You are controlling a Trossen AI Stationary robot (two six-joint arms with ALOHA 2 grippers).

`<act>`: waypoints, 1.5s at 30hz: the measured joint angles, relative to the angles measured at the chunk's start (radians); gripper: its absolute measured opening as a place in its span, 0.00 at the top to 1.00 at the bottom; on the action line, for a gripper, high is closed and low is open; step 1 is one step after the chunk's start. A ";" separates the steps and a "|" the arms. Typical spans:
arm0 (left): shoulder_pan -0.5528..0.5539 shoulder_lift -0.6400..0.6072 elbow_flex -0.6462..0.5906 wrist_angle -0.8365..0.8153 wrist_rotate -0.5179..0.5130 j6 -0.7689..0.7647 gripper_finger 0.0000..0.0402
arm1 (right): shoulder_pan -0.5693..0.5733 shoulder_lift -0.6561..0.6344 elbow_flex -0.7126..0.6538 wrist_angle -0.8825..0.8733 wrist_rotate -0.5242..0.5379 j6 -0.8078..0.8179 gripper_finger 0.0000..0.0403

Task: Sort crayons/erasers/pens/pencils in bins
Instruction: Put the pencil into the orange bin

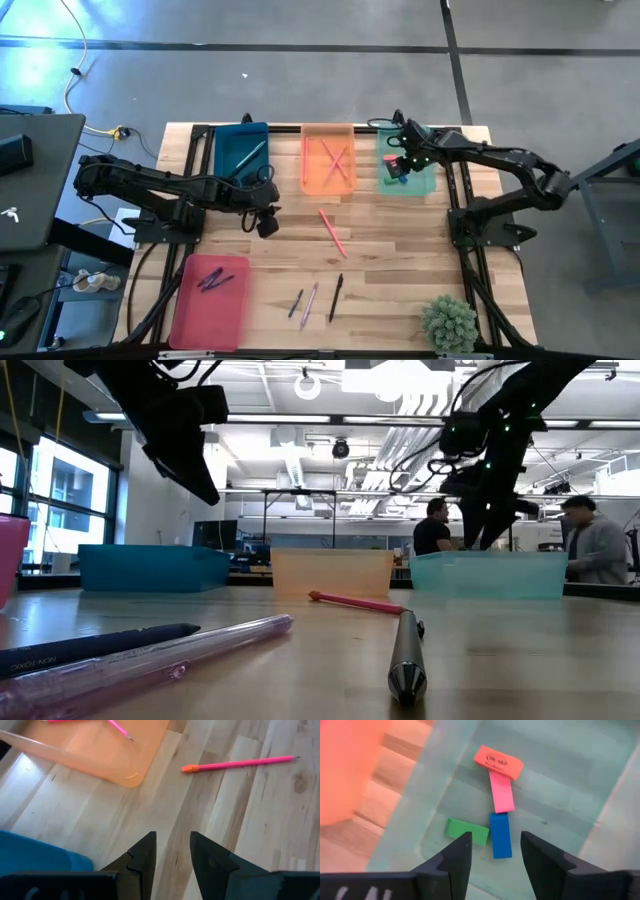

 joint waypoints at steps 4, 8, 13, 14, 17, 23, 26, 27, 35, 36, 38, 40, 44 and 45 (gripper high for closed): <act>0.000 0.000 0.000 0.000 0.000 0.012 0.74 | 0.028 -0.069 0.000 0.001 0.001 -0.006 0.60; 0.001 0.000 0.000 0.008 -0.017 0.035 0.73 | 0.082 -0.131 0.000 0.001 0.006 0.008 0.60; 0.001 0.000 0.000 0.053 -0.032 0.112 0.73 | 0.177 -0.192 0.000 0.000 0.058 0.059 0.60; 0.001 0.000 0.000 0.071 -0.030 0.146 0.73 | 0.197 -0.200 0.000 0.000 0.064 0.070 0.60; 0.001 0.000 0.000 0.132 0.004 0.274 0.73 | 0.258 -0.214 0.000 0.000 0.088 0.097 0.60; 0.001 0.000 0.000 0.286 0.083 0.414 0.74 | 0.366 -0.217 0.000 0.000 0.160 0.132 0.60; 0.001 0.000 0.000 0.312 0.084 0.456 0.73 | 0.405 -0.217 0.000 0.000 0.184 0.144 0.60; 0.001 0.000 0.000 0.312 0.086 0.468 0.73 | 0.416 -0.217 0.000 0.000 0.186 0.144 0.60; 0.012 0.000 0.000 0.379 0.108 0.523 0.73 | 0.455 -0.217 0.000 0.000 0.217 0.163 0.60; 0.021 0.000 0.000 0.400 0.135 0.536 0.73 | 0.455 -0.217 0.000 0.000 0.217 0.167 0.60; 0.045 0.000 0.002 0.431 0.193 0.552 0.73 | 0.454 -0.217 0.000 0.000 0.217 0.183 0.60; 0.066 0.000 0.019 0.422 0.232 0.551 0.73 | 0.454 -0.217 0.000 0.000 0.217 0.186 0.60; 0.093 0.000 0.053 0.379 0.216 0.547 0.73 | 0.454 -0.216 0.000 0.000 0.217 0.186 0.60; 0.096 0.000 0.059 0.360 0.189 0.547 0.73 | 0.454 -0.216 0.000 0.000 0.217 0.186 0.60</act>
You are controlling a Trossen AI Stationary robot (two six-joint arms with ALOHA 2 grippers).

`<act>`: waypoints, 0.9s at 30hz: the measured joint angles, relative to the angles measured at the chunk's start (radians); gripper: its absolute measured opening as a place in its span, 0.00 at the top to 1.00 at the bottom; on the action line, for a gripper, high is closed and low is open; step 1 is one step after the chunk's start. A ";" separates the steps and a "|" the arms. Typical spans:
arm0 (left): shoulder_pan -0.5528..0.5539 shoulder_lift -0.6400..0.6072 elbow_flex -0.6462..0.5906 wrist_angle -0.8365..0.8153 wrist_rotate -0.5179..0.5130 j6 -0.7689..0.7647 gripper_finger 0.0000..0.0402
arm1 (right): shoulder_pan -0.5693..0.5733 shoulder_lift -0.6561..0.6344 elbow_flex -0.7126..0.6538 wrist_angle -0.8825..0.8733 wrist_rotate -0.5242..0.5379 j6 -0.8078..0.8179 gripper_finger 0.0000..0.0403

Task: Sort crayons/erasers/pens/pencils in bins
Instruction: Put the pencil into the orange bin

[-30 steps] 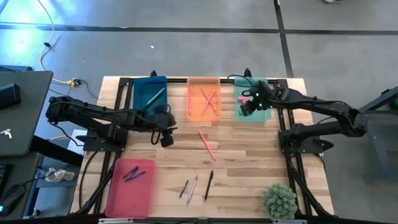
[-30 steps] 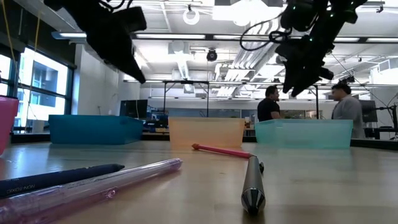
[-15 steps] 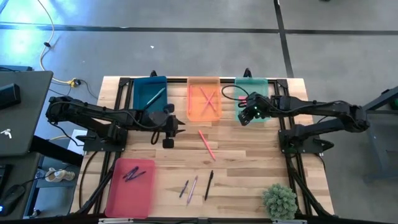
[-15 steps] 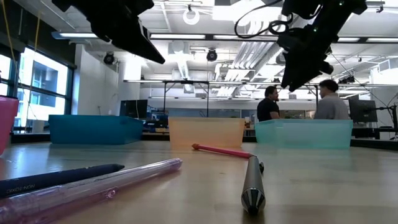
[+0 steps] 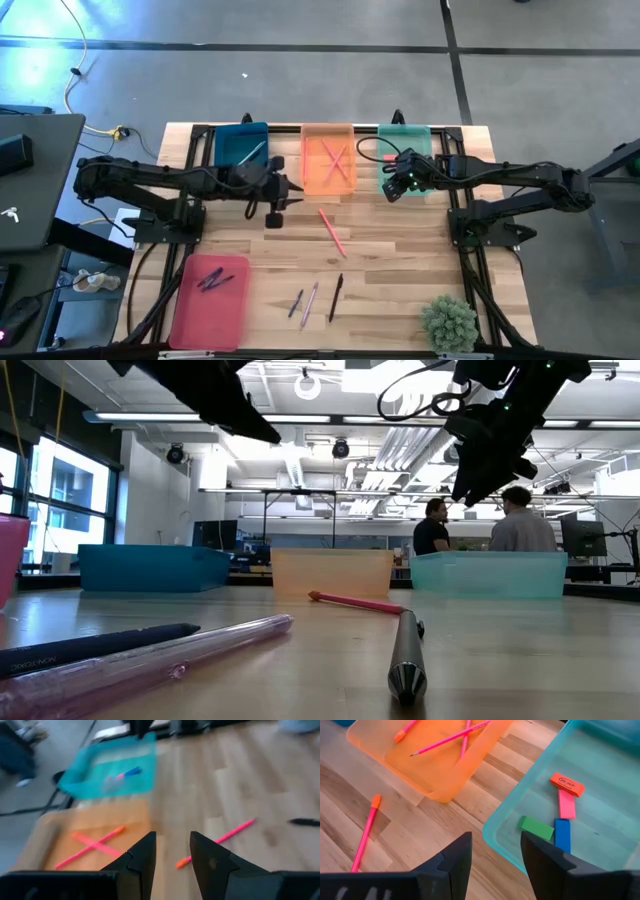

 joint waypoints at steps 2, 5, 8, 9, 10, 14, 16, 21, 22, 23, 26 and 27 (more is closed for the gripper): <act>0.007 0.000 0.024 -0.050 -0.067 0.005 0.71 | 0.000 0.000 0.000 0.000 0.000 0.000 0.60; 0.020 0.000 0.070 -0.118 -0.190 0.037 0.65 | 0.000 0.000 0.000 0.000 0.000 0.000 0.60; 0.040 0.000 0.114 -0.132 -0.189 0.097 0.61 | 0.000 0.000 0.000 0.000 -0.001 -0.001 0.60; 0.050 0.000 0.126 -0.133 -0.152 0.111 0.60 | 0.000 0.000 0.000 0.000 -0.001 -0.001 0.60; 0.060 0.000 0.138 -0.134 -0.108 0.119 0.60 | 0.000 0.000 0.000 0.000 -0.001 -0.002 0.60; 0.102 0.022 0.182 -0.130 0.045 0.135 0.60 | 0.000 0.000 0.000 0.000 -0.001 -0.003 0.60; 0.121 0.053 0.200 -0.134 0.083 0.136 0.60 | 0.000 0.000 0.000 0.000 -0.001 -0.005 0.60; 0.131 0.174 0.241 -0.166 0.169 0.178 0.60 | 0.000 0.000 0.000 0.000 -0.001 -0.005 0.60; 0.124 0.202 0.249 -0.186 0.184 0.192 0.60 | 0.000 0.000 0.000 0.000 -0.001 -0.005 0.60; 0.115 0.234 0.258 -0.199 0.192 0.207 0.60 | 0.000 0.000 0.000 0.000 -0.001 -0.005 0.60; 0.090 0.314 0.292 -0.273 0.192 0.244 0.60 | 0.000 0.001 0.000 0.001 -0.001 -0.005 0.60; 0.081 0.341 0.305 -0.288 0.192 0.249 0.60 | 0.000 0.001 0.000 0.001 -0.001 -0.007 0.60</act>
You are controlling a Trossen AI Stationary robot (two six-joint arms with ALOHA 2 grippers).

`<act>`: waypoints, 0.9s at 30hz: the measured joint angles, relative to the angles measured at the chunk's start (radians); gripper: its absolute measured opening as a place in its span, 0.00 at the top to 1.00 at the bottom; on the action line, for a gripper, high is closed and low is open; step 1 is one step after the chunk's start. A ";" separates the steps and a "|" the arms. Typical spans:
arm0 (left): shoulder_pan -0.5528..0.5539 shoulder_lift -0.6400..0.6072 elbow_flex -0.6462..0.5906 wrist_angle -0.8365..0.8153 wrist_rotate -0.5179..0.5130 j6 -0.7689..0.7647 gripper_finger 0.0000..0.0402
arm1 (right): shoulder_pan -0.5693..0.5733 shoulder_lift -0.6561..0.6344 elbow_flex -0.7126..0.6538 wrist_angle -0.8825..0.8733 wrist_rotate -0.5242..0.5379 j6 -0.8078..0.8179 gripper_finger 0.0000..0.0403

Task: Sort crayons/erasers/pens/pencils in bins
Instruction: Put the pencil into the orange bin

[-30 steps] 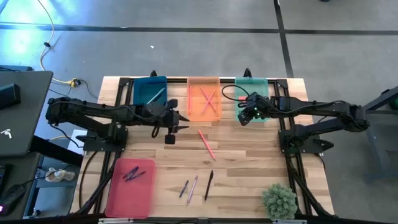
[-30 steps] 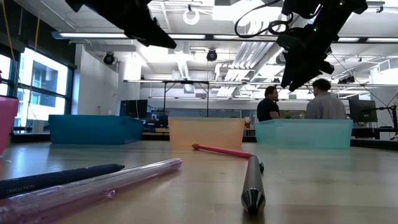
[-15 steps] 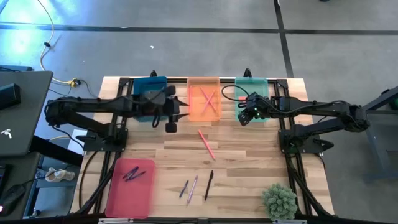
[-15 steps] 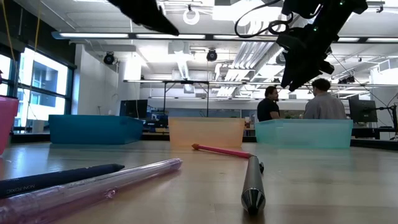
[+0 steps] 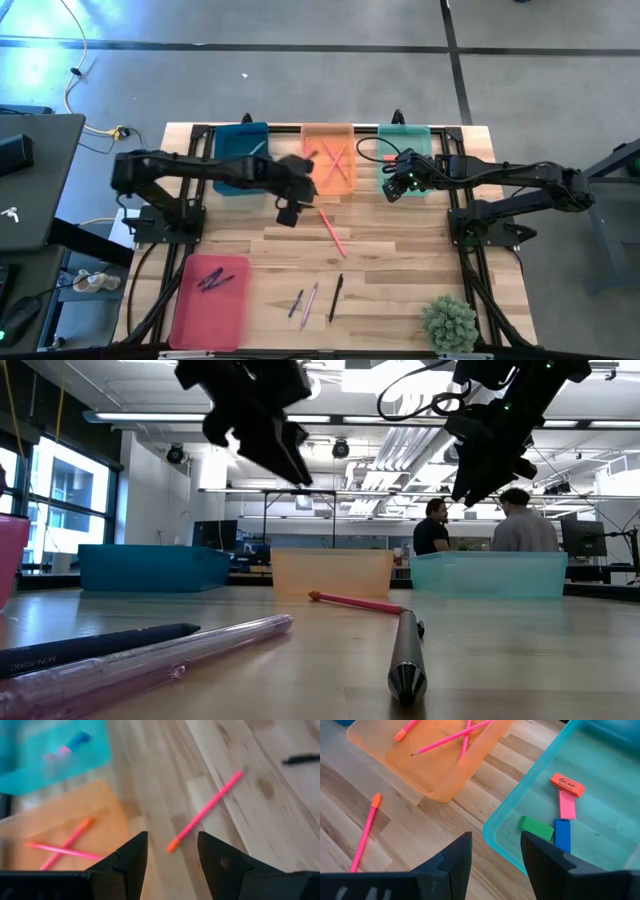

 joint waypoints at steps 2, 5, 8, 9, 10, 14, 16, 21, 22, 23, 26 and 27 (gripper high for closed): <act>-0.015 0.046 0.022 -0.032 0.000 0.002 0.60 | 0.000 0.000 0.000 0.000 0.000 -0.001 0.60; -0.033 0.110 0.052 -0.061 0.000 0.007 0.60 | 0.000 0.000 0.000 0.000 0.000 -0.001 0.60; -0.043 0.163 0.080 -0.075 -0.001 0.056 0.60 | 0.000 0.000 0.000 0.001 0.004 -0.001 0.60; -0.045 0.178 0.088 -0.078 -0.001 0.066 0.60 | 0.000 0.000 0.000 0.002 0.009 -0.001 0.60; -0.045 0.192 0.100 -0.080 -0.001 0.070 0.60 | 0.000 0.000 0.000 0.003 0.016 -0.001 0.60; -0.045 0.241 0.143 -0.086 -0.001 0.064 0.60 | 0.000 0.000 0.000 0.002 0.029 -0.001 0.60; -0.047 0.262 0.157 -0.082 -0.002 0.074 0.60 | 0.000 0.000 0.000 0.003 0.029 -0.001 0.60; -0.048 0.317 0.183 -0.083 -0.003 0.088 0.60 | 0.000 0.000 0.000 0.004 0.029 -0.001 0.60; -0.048 0.325 0.184 -0.082 -0.003 0.088 0.60 | 0.000 0.000 0.000 0.004 0.029 -0.001 0.60; -0.048 0.333 0.184 -0.081 -0.003 0.088 0.60 | 0.000 0.000 0.000 0.005 0.029 -0.001 0.60; -0.048 0.356 0.184 -0.082 -0.003 0.088 0.60 | 0.000 0.000 0.000 0.006 0.029 -0.001 0.60; -0.048 0.362 0.184 -0.082 -0.003 0.089 0.60 | 0.000 0.000 0.000 0.006 0.029 -0.001 0.60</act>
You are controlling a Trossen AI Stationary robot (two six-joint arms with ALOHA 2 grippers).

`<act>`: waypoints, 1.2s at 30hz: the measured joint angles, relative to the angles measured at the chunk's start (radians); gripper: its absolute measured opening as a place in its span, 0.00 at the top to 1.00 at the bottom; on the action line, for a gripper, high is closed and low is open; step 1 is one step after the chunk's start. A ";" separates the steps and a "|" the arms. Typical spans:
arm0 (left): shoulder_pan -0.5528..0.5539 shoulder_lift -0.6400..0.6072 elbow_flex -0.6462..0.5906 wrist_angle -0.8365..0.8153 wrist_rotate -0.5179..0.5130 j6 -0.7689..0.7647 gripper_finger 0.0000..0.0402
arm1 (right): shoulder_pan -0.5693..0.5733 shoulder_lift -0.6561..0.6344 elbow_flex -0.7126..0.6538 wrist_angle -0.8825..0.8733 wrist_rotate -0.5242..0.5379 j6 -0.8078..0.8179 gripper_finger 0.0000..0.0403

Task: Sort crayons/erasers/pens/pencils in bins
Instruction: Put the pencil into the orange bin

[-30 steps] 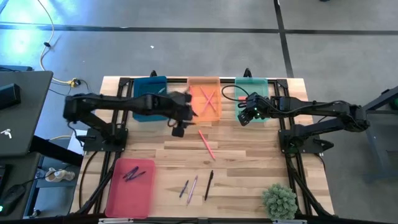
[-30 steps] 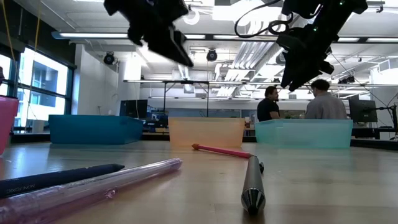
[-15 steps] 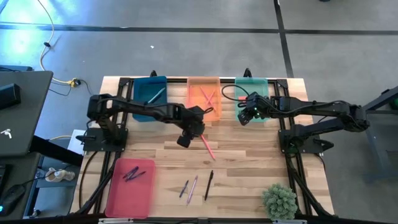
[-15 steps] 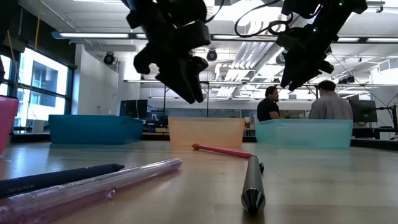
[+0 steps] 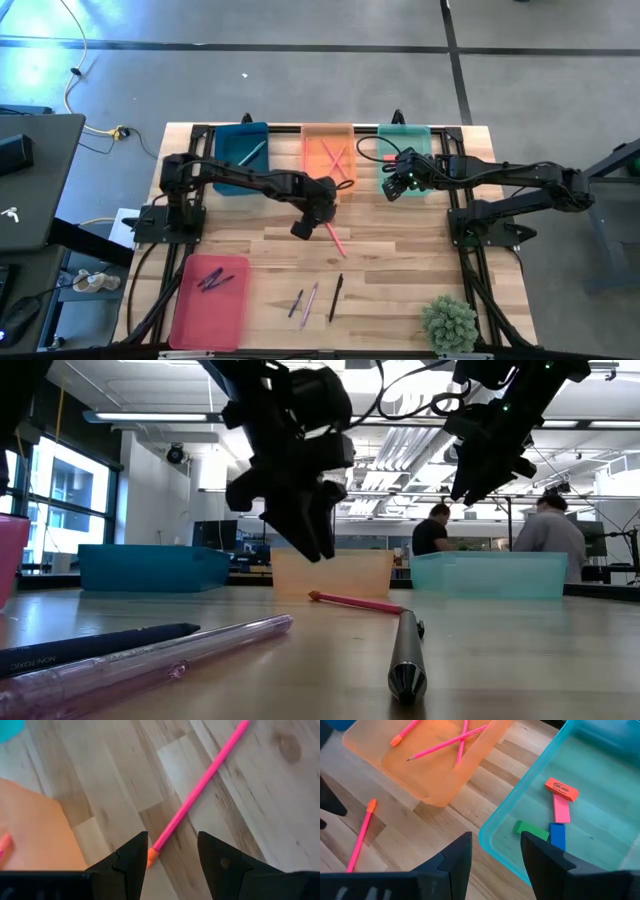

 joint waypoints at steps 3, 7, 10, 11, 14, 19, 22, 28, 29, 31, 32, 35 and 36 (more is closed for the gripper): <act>0.002 0.023 0.000 0.000 -0.015 0.002 0.60 | 0.000 0.000 0.000 0.000 0.000 0.000 0.60; 0.005 0.038 0.000 0.003 -0.065 0.015 0.60 | 0.000 0.000 0.000 0.002 0.000 0.004 0.60; 0.006 0.040 0.000 0.003 -0.076 0.026 0.60 | 0.000 0.000 0.000 0.005 0.000 0.007 0.60; 0.006 0.040 0.000 0.006 -0.079 0.027 0.60 | 0.000 0.000 0.000 0.005 0.000 0.008 0.60; 0.011 0.040 0.000 0.007 -0.079 0.026 0.60 | 0.000 0.000 0.000 0.008 0.000 0.008 0.60; 0.019 0.057 0.000 0.011 -0.083 0.021 0.60 | 0.000 0.000 0.000 0.009 0.000 0.008 0.60; 0.019 0.081 0.000 0.014 -0.096 0.025 0.60 | 0.000 0.000 0.000 0.009 0.000 0.008 0.60; 0.022 0.107 0.000 0.019 -0.111 0.034 0.60 | 0.000 0.000 0.000 0.009 0.000 0.008 0.60; 0.024 0.111 0.000 0.021 -0.109 0.035 0.60 | 0.000 0.000 0.000 0.010 0.000 0.008 0.60; 0.029 0.113 0.001 0.022 -0.106 0.036 0.60 | 0.000 0.000 0.000 0.010 0.000 0.008 0.60; 0.032 0.113 0.001 0.021 -0.098 0.036 0.60 | 0.000 0.000 0.000 0.010 0.000 0.008 0.60; 0.047 0.122 0.003 0.016 -0.056 0.048 0.60 | 0.000 0.000 0.000 0.010 0.000 0.008 0.60; 0.051 0.125 0.004 0.015 -0.048 0.051 0.60 | 0.000 0.000 0.000 0.010 0.000 0.008 0.60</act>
